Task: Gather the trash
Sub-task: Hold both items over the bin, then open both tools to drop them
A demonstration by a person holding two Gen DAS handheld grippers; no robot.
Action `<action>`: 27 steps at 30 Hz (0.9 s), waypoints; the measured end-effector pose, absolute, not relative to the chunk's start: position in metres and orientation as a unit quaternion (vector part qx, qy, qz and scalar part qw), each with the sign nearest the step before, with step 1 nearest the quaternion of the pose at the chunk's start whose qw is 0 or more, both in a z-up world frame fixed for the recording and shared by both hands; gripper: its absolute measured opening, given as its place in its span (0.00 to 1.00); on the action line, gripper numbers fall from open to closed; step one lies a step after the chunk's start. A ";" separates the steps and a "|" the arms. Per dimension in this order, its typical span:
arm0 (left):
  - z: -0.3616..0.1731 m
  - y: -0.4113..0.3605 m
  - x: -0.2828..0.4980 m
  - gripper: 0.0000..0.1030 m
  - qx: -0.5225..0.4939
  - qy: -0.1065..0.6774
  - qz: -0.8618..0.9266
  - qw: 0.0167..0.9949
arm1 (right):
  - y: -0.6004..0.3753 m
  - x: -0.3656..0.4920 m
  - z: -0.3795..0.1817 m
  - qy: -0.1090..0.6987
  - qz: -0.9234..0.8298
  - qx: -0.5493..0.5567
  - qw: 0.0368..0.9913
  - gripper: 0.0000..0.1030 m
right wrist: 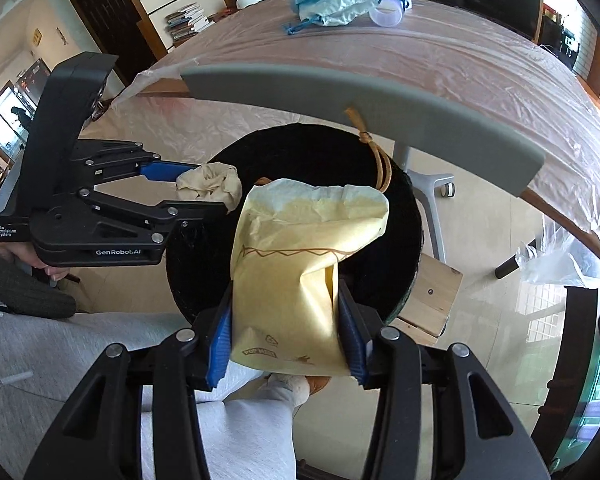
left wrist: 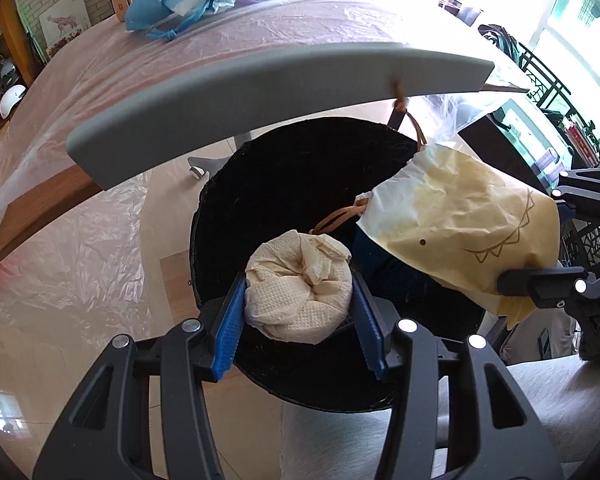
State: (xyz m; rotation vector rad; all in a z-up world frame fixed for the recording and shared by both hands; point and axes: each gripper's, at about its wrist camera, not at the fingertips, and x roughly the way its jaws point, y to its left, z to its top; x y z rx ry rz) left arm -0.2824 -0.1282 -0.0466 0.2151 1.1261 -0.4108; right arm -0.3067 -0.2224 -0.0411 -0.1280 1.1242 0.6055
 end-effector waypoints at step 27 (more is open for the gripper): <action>-0.048 -0.132 -0.276 0.50 0.116 0.531 -0.195 0.817 | -0.221 -0.298 -0.046 0.530 0.267 -0.057 0.803 0.44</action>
